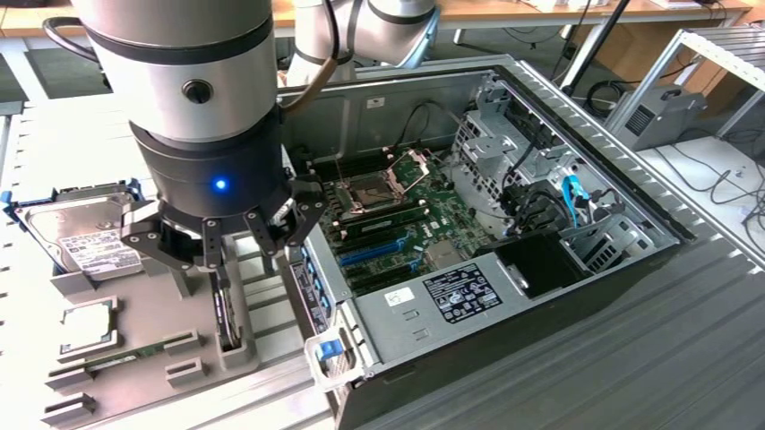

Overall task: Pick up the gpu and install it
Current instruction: 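Pick up the gpu and move the gpu toward the slot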

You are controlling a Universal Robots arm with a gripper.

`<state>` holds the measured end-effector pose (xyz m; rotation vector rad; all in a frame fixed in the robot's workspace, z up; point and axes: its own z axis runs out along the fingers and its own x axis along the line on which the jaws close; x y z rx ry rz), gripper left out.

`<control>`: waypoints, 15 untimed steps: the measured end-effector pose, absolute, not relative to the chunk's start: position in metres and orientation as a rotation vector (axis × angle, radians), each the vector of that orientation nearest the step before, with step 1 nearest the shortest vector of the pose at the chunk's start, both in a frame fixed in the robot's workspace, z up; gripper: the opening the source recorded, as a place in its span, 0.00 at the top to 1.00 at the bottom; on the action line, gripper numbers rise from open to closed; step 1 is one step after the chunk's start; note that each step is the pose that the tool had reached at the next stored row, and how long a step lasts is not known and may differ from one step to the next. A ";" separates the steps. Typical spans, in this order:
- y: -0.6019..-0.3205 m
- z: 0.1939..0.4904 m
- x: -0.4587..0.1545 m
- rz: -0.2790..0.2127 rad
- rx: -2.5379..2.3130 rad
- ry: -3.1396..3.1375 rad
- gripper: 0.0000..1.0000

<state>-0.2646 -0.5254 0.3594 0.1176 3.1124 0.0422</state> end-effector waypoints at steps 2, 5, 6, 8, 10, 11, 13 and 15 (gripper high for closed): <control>-0.525 0.359 -0.265 0.042 0.118 3.112 0.58; -0.525 0.358 -0.265 0.041 0.118 3.112 0.58; -0.525 0.358 -0.265 0.041 0.118 3.112 0.58; -0.525 0.358 -0.265 0.041 0.118 3.112 0.58; -0.525 0.357 -0.265 0.041 0.118 3.112 0.58; -0.525 0.356 -0.265 0.040 0.118 3.112 0.58; -0.525 0.354 -0.265 0.040 0.118 3.112 0.58; -0.525 0.353 -0.265 0.040 0.118 3.112 0.58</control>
